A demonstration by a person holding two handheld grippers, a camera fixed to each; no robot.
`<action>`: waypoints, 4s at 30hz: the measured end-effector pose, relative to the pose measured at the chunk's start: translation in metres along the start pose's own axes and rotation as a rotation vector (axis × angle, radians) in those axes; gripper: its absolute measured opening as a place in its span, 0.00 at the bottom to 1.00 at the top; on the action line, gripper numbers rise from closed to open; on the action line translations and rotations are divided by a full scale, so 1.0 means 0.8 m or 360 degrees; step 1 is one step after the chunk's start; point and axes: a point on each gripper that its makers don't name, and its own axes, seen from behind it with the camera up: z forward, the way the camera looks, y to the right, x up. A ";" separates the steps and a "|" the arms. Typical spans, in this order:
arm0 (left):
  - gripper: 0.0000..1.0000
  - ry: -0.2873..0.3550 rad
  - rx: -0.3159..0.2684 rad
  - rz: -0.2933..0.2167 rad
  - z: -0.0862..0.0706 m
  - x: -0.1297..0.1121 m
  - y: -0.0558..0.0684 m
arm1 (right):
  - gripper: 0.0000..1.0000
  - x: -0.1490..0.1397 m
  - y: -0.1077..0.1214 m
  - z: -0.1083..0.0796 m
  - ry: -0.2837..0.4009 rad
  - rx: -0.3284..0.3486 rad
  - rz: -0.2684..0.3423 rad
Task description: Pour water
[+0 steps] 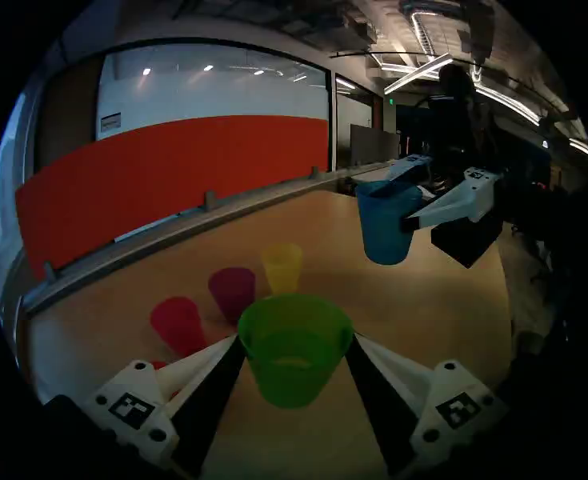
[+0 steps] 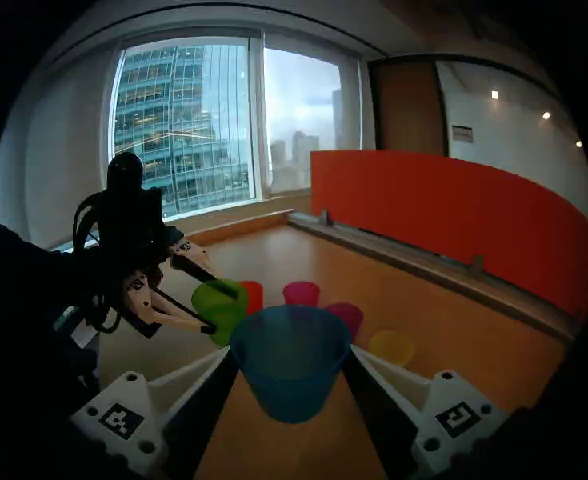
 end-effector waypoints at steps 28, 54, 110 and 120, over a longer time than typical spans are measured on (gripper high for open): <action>0.86 -0.0477 -0.0143 0.0090 0.043 -0.093 0.003 | 0.91 -0.123 0.016 0.047 -0.0397 0.0052 -0.0063; 0.86 -0.0471 -0.0170 0.0008 0.042 -0.109 -0.001 | 0.91 -0.174 0.016 0.065 -0.0527 0.0017 -0.0145; 0.99 -0.0521 -0.0110 -0.0021 0.009 -0.131 -0.003 | 1.00 -0.192 0.016 0.048 -0.0528 -0.0063 -0.0085; 1.00 -0.0490 -0.0042 -0.0077 -0.014 -0.136 -0.008 | 1.00 -0.199 0.021 0.012 -0.0508 -0.0139 -0.0045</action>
